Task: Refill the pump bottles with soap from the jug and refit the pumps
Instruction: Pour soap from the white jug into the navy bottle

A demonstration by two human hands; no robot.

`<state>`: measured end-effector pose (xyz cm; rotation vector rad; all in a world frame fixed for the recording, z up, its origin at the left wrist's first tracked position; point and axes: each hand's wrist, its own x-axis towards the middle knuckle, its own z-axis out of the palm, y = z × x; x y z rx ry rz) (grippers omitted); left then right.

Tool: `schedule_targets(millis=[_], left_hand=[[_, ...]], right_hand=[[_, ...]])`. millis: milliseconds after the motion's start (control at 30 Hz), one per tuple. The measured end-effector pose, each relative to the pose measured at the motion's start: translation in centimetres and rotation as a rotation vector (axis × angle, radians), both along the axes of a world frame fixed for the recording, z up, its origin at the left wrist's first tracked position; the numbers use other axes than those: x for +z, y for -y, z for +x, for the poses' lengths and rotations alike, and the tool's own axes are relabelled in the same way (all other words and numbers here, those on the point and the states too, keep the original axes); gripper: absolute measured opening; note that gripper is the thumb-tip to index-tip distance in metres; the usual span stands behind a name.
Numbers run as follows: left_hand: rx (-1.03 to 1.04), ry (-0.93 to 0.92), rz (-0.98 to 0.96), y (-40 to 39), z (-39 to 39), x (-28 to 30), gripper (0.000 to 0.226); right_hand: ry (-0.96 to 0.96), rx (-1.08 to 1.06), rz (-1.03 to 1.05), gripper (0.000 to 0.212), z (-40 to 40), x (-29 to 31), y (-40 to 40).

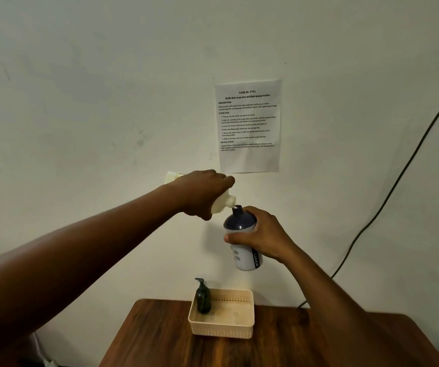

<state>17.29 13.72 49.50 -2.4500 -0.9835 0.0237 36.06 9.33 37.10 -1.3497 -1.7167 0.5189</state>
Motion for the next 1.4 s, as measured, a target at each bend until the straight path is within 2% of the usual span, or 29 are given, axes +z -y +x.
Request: schedule_targets(millis=[967,1400], left_hand=[[-0.015,-0.016,0.031,0.29,0.37,0.63,0.071],[-0.01,-0.026,0.042,0.47,0.47,0.88,0.073]], right_hand=[[0.018,-0.007,0.009,0.066,0.25,0.31,0.12],[0.011,-0.02,0.01,0.061,0.04,0.73,0.79]])
